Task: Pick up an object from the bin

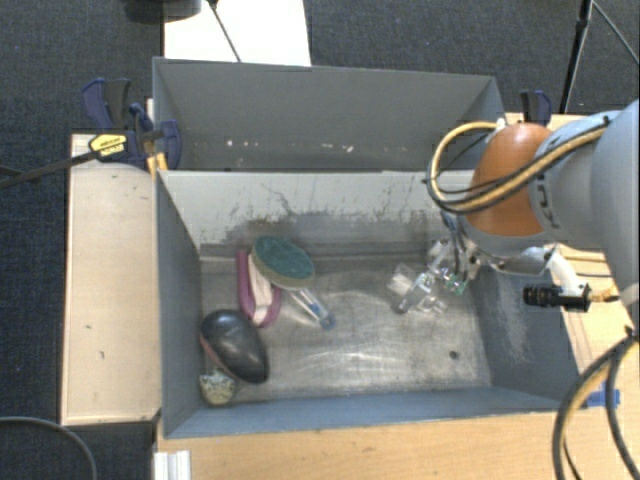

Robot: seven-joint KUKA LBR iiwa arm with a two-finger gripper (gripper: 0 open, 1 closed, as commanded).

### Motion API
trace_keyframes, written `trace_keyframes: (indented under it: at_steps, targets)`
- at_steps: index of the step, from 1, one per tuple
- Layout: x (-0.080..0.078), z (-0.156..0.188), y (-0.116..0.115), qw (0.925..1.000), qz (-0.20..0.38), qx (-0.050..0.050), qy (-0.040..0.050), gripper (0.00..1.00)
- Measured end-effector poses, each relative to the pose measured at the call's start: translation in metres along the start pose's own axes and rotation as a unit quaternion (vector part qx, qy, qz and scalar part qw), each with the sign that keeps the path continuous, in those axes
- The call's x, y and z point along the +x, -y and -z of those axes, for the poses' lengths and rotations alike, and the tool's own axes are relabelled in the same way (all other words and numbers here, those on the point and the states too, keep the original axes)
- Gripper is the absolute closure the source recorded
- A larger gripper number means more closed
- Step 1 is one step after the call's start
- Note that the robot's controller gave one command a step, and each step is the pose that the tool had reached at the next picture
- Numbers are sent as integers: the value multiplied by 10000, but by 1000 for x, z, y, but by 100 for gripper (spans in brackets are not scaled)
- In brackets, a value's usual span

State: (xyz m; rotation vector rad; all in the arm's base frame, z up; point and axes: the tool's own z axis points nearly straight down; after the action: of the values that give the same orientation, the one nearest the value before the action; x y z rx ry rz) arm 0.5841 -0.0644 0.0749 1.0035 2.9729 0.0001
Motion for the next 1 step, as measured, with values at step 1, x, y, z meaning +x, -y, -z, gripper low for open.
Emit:
trace_keyframes:
  at_steps: [1]
  targets:
    - [-2,2,0,10000,7,-7,23,100]
